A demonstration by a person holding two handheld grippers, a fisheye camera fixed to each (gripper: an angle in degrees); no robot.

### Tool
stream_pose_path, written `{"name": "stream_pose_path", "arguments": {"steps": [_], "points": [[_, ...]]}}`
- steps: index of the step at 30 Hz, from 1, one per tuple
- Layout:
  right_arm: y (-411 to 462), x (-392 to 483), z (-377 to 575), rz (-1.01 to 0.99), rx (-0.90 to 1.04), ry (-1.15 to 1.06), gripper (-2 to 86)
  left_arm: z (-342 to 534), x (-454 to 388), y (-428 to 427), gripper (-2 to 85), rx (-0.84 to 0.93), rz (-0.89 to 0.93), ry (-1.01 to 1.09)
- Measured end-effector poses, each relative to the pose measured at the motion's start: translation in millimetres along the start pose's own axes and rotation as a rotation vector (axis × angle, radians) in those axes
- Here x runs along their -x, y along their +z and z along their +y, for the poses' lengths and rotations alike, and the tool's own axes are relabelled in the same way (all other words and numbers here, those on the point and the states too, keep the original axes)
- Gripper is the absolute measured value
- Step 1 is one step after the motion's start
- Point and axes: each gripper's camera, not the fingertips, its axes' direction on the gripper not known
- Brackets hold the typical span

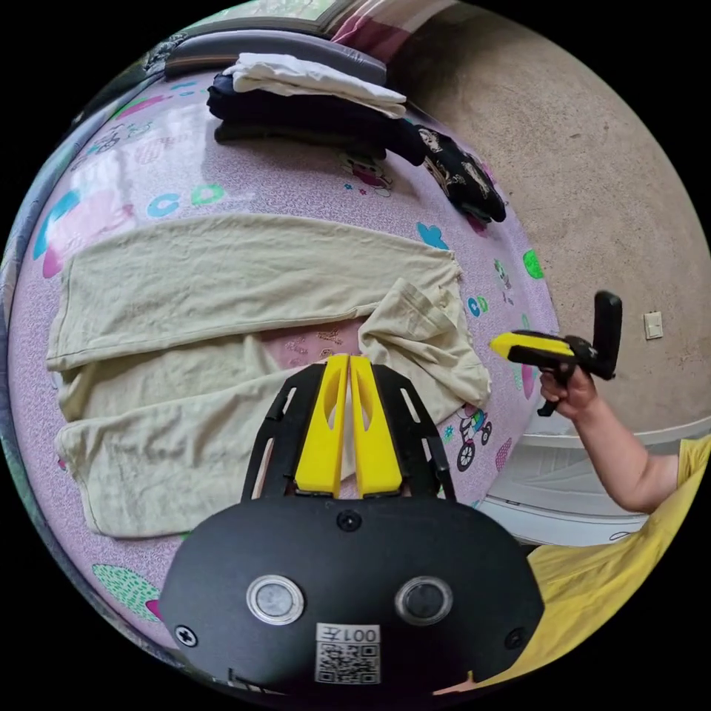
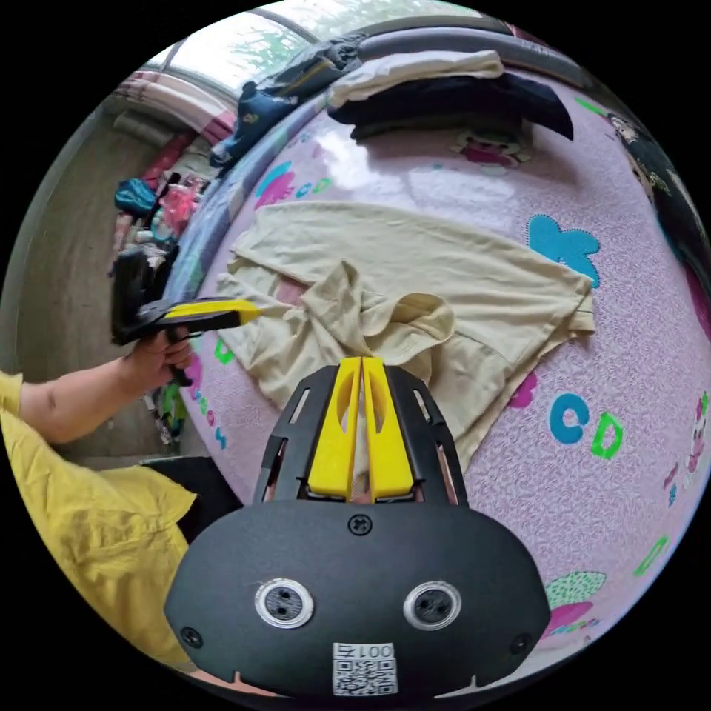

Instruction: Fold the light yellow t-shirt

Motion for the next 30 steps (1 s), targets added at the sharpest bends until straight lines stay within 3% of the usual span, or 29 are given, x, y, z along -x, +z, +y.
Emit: {"name": "stream_pose_path", "arguments": {"steps": [2,5,8,20,23,30], "points": [[19.8,-17.7,-23.5,0.13,0.024,0.079,0.1,8.8,-1.7,-5.4,-1.3,0.004,-0.021,-0.008],[-4.9,-44.8,-27.0,0.053,-0.186,0.282,0.1,20.5,-3.7,-15.0,-1.3,0.01,-0.057,-0.008],[-27.3,-42.8,-14.0,0.055,-0.254,0.3,0.1,28.9,-3.5,-26.0,-1.2,0.005,-0.11,-0.018],[41.8,38.8,37.4,0.167,0.103,-0.114,0.0,45.6,-29.1,-33.7,-1.2,0.118,-0.303,0.129],[60.9,34.0,39.0,0.279,0.174,-0.111,0.0,48.5,-32.0,-29.6,-1.2,0.164,-0.341,0.148],[56.4,7.1,54.5,0.165,0.219,0.022,0.0,49.5,-22.1,-55.9,-1.3,0.19,-0.283,0.154]]}}
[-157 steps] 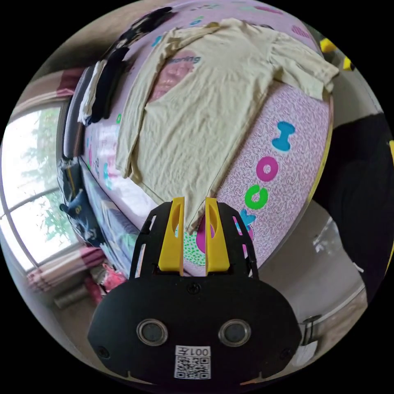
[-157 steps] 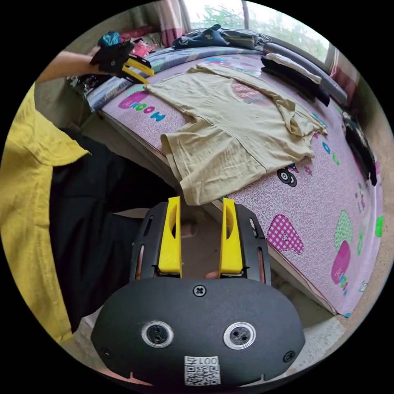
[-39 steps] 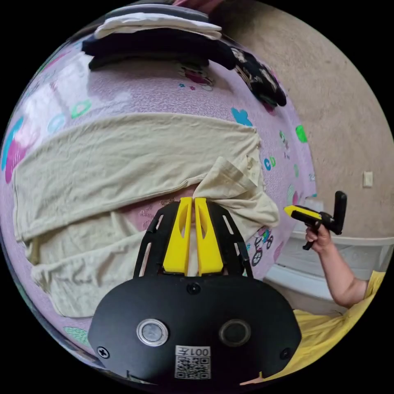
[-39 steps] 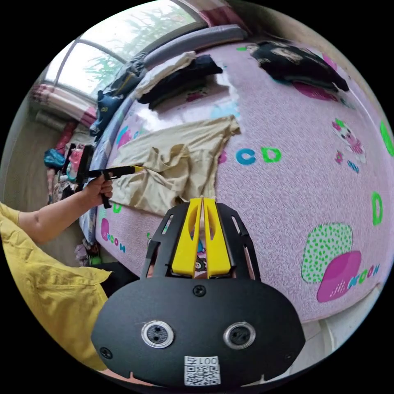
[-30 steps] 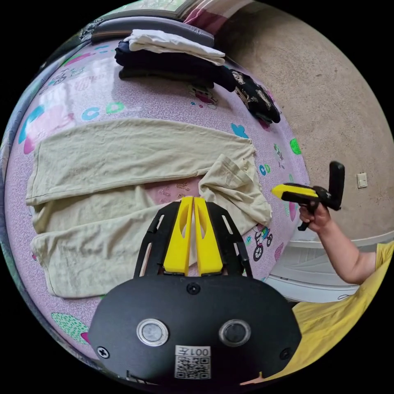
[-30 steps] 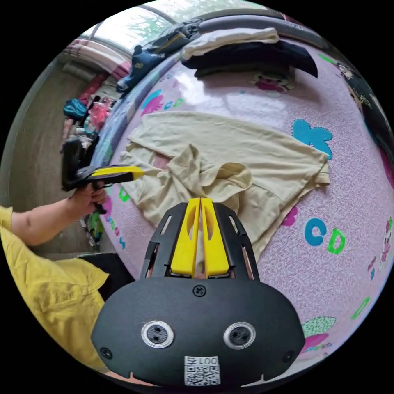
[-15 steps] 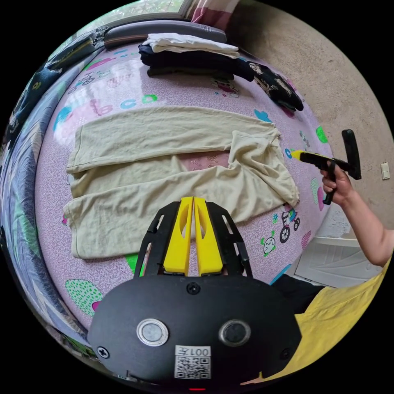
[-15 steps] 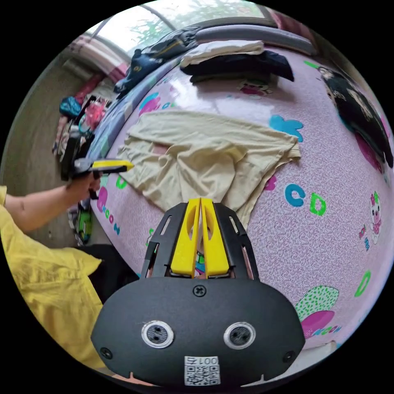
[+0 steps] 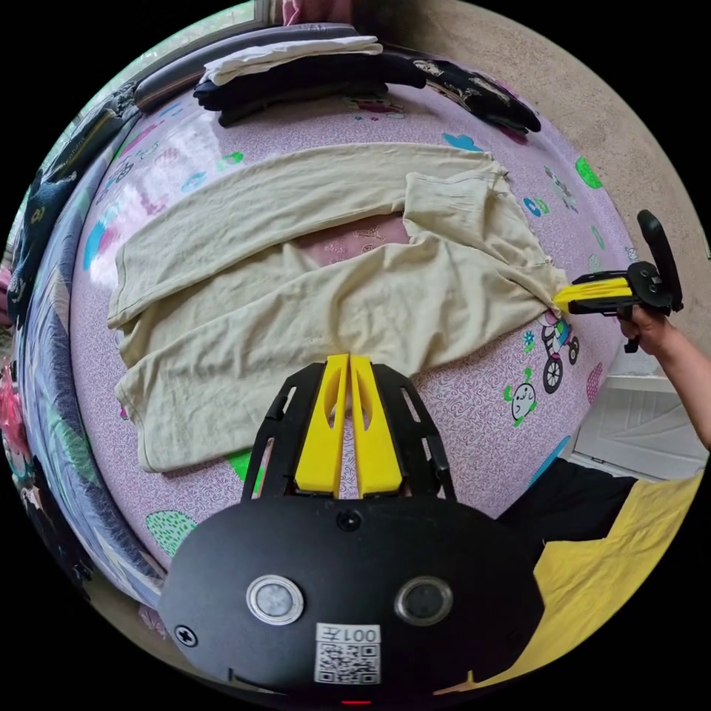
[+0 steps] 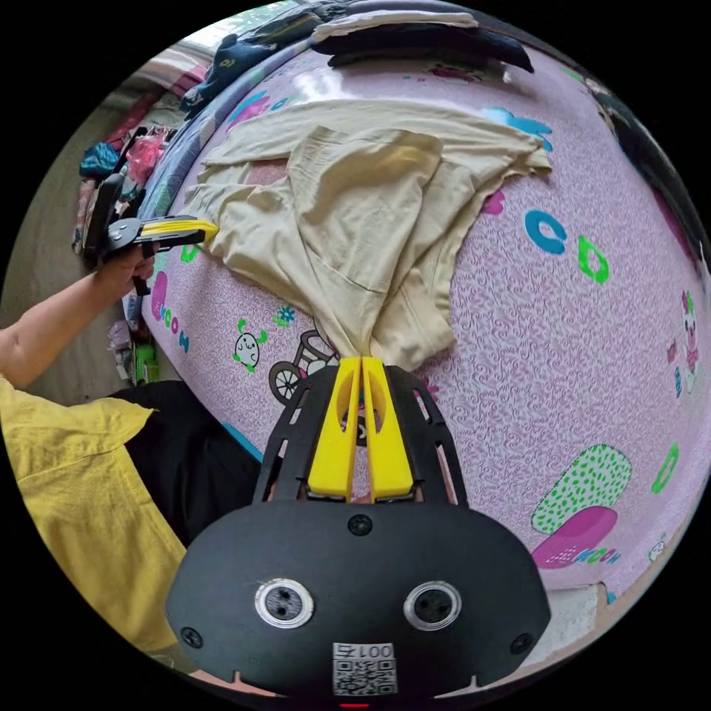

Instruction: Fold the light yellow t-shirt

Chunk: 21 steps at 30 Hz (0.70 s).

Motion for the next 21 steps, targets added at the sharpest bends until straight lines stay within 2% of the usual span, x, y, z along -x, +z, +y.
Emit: {"name": "stream_pose_path", "arguments": {"steps": [6,8,11,16,21], "points": [[2.7,-10.8,-1.7,-0.054,0.029,0.055,0.0,11.0,24.0,-25.7,-1.2,0.038,0.09,-0.052],[-10.9,-14.4,-7.0,-0.078,-0.042,0.067,0.0,22.5,37.0,-38.7,-1.2,0.02,0.12,-0.125],[-37.3,-22.6,-19.1,-0.161,-0.156,0.078,0.0,56.0,71.9,-62.8,-1.2,-0.04,0.222,-0.321],[-52.8,-21.5,-70.8,-0.205,-0.231,-0.008,0.1,129.7,141.2,-96.2,-1.2,-0.174,0.36,-0.678],[-56.1,6.4,-146.6,-0.318,-0.333,-0.128,0.7,186.4,189.5,-120.5,-0.5,-0.346,0.435,-0.907]]}}
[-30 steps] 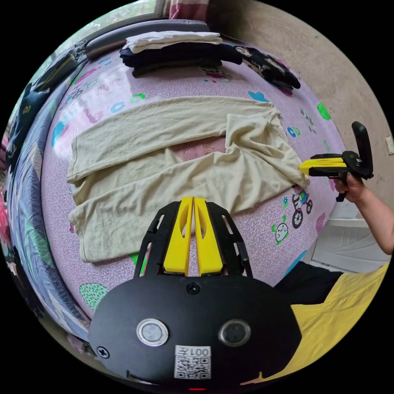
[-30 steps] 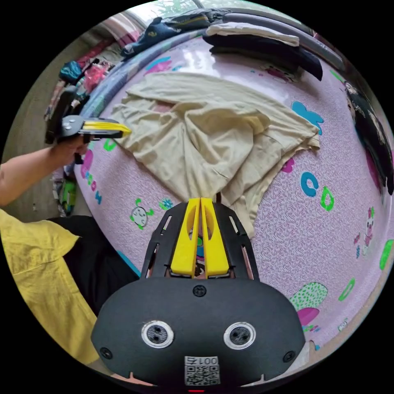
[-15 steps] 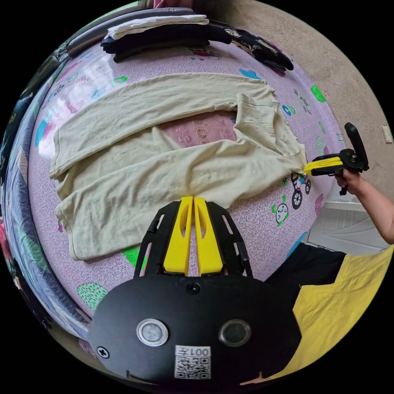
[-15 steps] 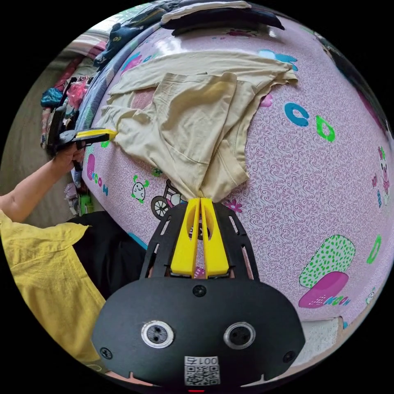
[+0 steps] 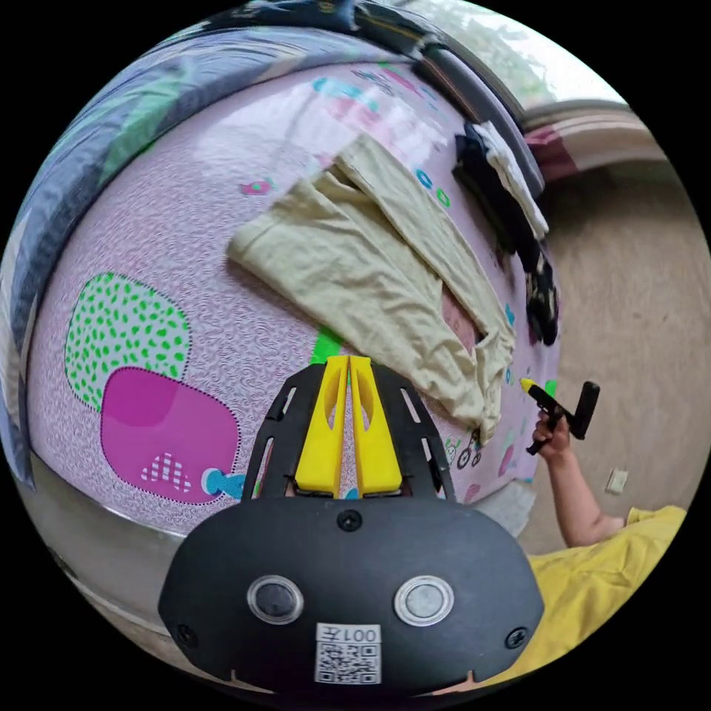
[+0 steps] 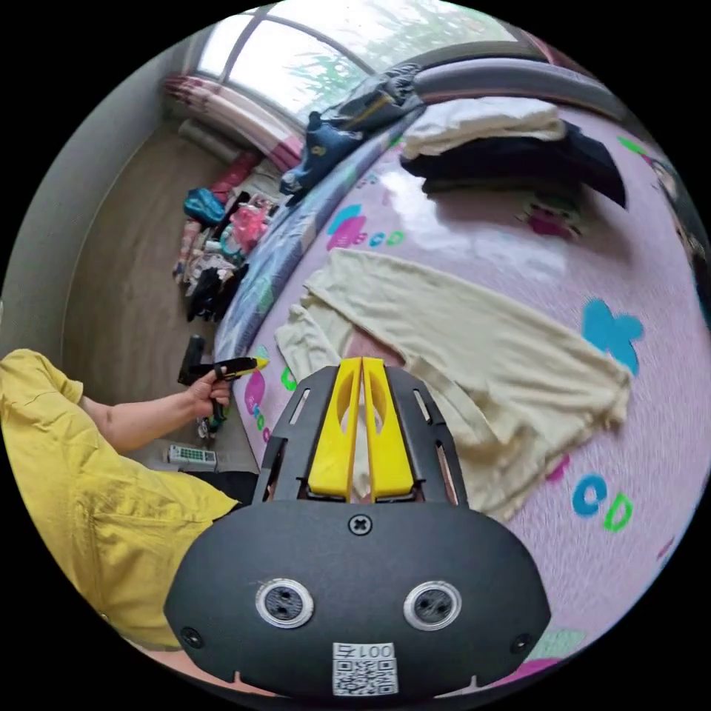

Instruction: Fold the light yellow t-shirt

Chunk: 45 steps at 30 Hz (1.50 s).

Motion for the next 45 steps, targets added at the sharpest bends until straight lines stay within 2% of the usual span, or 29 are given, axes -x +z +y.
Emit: {"name": "stream_pose_path", "arguments": {"steps": [3,8,14,20,35,40,45], "points": [[28.3,27.1,-63.0,-0.052,0.035,-0.166,1.9,-5.8,29.9,-26.1,2.0,-0.079,0.083,-0.081],[96.6,64.3,-180.8,-0.069,0.204,-0.458,7.4,-16.3,73.0,-51.6,4.4,-0.121,0.198,-0.166],[190.4,69.8,-298.6,-0.138,0.393,-0.522,9.6,-28.3,114.2,-68.3,4.5,-0.163,0.329,-0.195],[281.0,57.2,-375.5,-0.164,0.592,-0.561,10.4,-28.5,146.5,-75.3,3.8,-0.215,0.443,-0.191],[374.9,44.2,-441.1,-0.399,0.872,-0.541,5.6,-11.3,182.5,-81.8,3.3,-0.291,0.513,-0.179],[400.2,62.2,-434.1,-0.388,0.958,-0.612,2.1,-12.1,185.1,-64.3,1.9,-0.302,0.542,-0.153],[392.1,71.0,-435.9,-0.393,0.94,-0.654,1.2,-6.8,190.9,-40.4,-1.0,-0.287,0.566,-0.193]]}}
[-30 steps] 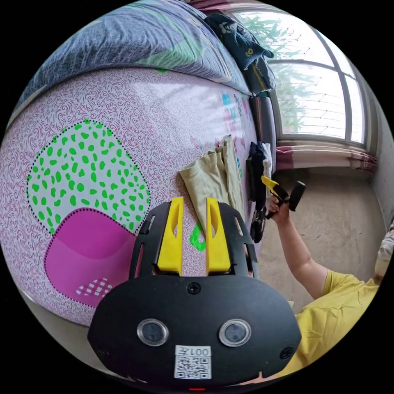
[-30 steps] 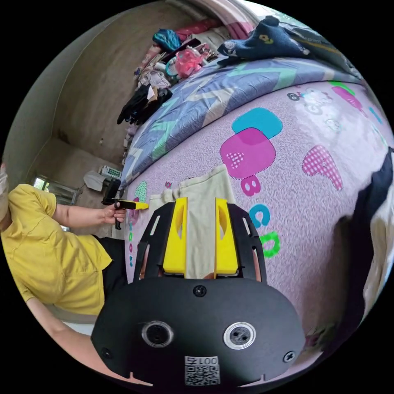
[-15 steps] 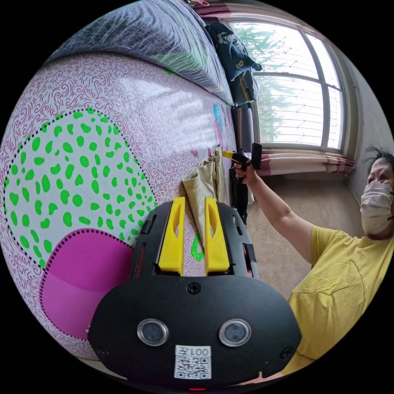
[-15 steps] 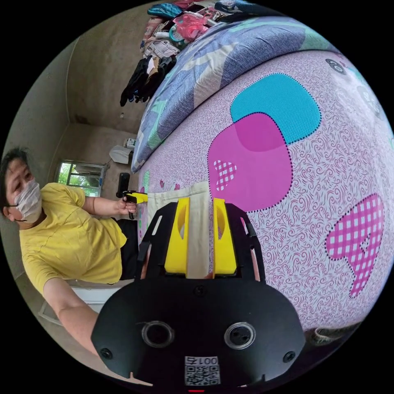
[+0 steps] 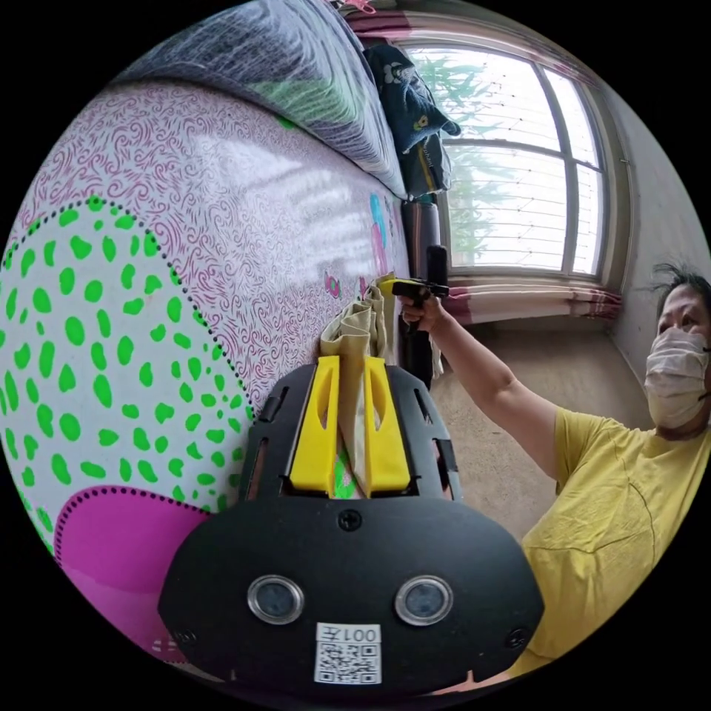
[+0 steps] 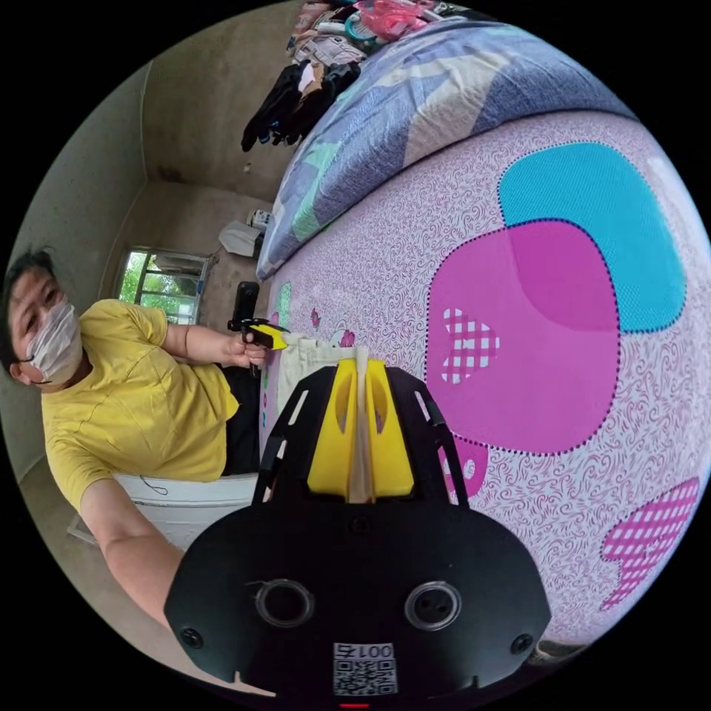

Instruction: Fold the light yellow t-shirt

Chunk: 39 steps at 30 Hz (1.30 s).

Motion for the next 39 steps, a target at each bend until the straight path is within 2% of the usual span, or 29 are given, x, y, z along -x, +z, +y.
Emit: {"name": "stream_pose_path", "arguments": {"steps": [9,14,17,21,26,31,34,39], "points": [[-71.4,63.3,-5.4,0.232,-0.228,-0.073,0.9,-34.6,-18.5,-10.5,-1.1,-0.105,-0.123,0.244],[-112.9,137.6,5.8,0.284,-0.29,-0.229,0.9,-43.7,-64.5,-11.8,-1.1,-0.169,-0.146,0.479],[-111.4,175.7,41.0,0.272,-0.247,-0.308,1.0,-10.6,-92.5,8.9,-1.1,-0.134,-0.114,0.619],[-95.4,205.0,113.8,0.26,-0.193,-0.334,1.0,81.9,-113.7,68.0,-1.1,-0.002,-0.069,0.759],[-51.6,194.3,245.8,0.259,-0.129,-0.184,1.0,206.7,-110.3,162.1,-1.1,0.175,-0.109,0.812],[17.3,143.2,317.2,0.255,-0.093,0.001,1.2,302.6,-45.1,277.3,-1.1,0.406,-0.352,0.731],[38.0,134.1,330.9,0.284,-0.064,0.023,1.3,319.5,-35.1,304.0,-1.1,0.421,-0.428,0.735],[24.9,165.5,338.4,0.363,-0.152,-0.087,1.8,321.6,-46.2,315.8,-1.0,0.347,-0.435,0.794]]}}
